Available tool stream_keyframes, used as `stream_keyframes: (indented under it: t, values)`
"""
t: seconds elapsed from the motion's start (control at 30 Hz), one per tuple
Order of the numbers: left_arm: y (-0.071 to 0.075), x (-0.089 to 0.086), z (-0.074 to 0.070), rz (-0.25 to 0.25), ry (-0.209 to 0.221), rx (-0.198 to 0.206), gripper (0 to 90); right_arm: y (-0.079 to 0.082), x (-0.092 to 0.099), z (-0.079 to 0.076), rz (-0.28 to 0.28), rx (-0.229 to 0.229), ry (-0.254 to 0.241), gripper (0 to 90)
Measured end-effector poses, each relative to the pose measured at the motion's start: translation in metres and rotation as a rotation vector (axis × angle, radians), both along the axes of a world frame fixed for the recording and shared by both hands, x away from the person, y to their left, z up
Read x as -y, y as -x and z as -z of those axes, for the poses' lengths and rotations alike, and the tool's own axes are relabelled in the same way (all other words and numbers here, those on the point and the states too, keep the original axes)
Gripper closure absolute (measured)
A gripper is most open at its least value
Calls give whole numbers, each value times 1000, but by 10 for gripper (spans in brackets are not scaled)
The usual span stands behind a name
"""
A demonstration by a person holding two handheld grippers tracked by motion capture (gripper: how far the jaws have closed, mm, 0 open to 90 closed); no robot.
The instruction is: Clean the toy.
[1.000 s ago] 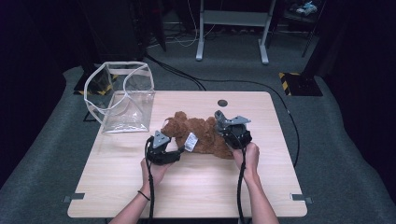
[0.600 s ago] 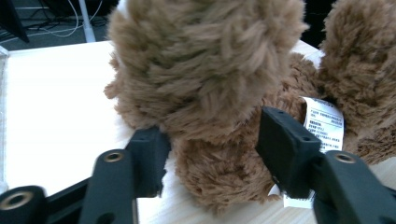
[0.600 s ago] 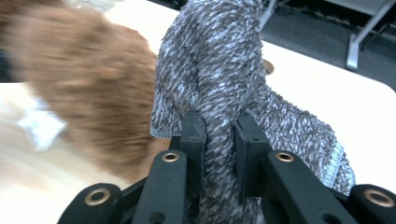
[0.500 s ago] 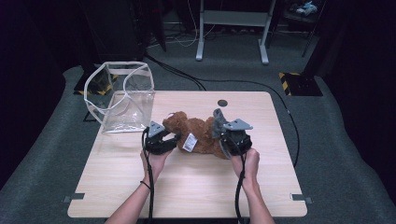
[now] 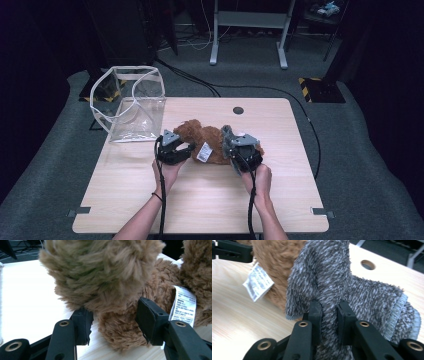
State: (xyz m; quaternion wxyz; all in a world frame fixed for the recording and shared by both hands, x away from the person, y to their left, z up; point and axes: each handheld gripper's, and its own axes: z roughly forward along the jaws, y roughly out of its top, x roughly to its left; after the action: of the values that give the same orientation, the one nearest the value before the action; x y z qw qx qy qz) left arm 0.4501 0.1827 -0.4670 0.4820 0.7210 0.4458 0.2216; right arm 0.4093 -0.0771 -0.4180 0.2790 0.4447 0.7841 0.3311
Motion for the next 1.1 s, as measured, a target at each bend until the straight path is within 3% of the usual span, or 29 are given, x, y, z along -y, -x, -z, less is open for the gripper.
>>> stream_keyframes:
  t: [0.1,0.3,0.4,0.47,0.6,0.7,0.8,1.0,1.1]
  values:
    - [-1,0,0,0,-5,-2,473,2,13,-2,37,19,29,765]
    - [-4,-1,-1,11,-10,-7,483,3,38,-1,117,24,16,761]
    - [-5,-2,-2,20,-17,-4,494,8,35,-7,88,39,-1,759]
    - [-5,-1,-2,25,-19,-9,507,11,27,-10,38,32,-39,759]
    - [-6,-1,-2,27,-19,-11,514,9,1,-6,-34,15,3,758]
    - [-7,-2,-3,24,-19,-13,514,4,-8,3,-16,2,32,759]
    - [-7,-1,-3,32,-17,-24,517,1,2,9,0,-15,23,761]
    - [-8,1,-2,37,-33,-13,572,8,22,7,53,19,28,759]
    - [-8,0,-3,43,-34,-7,611,13,23,6,24,41,1,758]
